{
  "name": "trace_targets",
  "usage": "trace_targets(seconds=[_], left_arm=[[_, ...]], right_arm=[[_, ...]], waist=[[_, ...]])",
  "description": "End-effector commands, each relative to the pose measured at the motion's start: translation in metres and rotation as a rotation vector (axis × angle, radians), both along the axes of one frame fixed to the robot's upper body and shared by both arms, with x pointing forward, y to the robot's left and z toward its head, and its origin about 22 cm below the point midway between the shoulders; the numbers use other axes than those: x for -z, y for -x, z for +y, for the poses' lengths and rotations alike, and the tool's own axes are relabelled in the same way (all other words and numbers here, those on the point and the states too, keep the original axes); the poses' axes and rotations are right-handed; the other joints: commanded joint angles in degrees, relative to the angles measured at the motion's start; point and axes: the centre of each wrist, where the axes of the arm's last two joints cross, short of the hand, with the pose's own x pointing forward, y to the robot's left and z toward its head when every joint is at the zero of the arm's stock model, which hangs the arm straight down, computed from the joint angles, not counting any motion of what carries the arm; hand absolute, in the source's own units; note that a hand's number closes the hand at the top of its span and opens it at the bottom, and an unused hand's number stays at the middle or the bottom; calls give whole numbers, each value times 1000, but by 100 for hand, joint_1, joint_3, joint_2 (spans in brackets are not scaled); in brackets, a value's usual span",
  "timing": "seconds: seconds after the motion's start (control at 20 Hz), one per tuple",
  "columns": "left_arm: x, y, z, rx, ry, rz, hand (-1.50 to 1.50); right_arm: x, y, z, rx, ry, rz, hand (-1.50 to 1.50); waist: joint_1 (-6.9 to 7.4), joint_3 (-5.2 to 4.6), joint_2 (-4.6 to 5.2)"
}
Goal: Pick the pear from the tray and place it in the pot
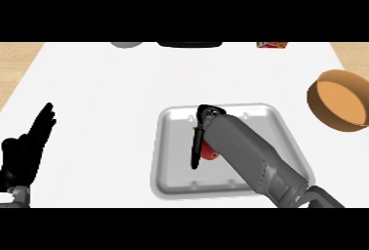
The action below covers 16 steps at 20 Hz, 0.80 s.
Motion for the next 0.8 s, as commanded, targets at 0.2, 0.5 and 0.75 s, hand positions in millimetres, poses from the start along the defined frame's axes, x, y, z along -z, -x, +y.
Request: trace_targets(seconds=[0.2,0.5,0.75], left_arm=[[2,12,5,-4,1,16,0],[11,6,-7,-11,-11,10,0],[-8,1,0,3,-3,-4,0]], right_arm=[[24,11,-7,-52,31,69,150],[32,24,-9,-83,18,36,150],[23,14,-16,-75,-4,-73,150]], waist=[[-1,1,61],[-82,0,45],[-59,1,52]])
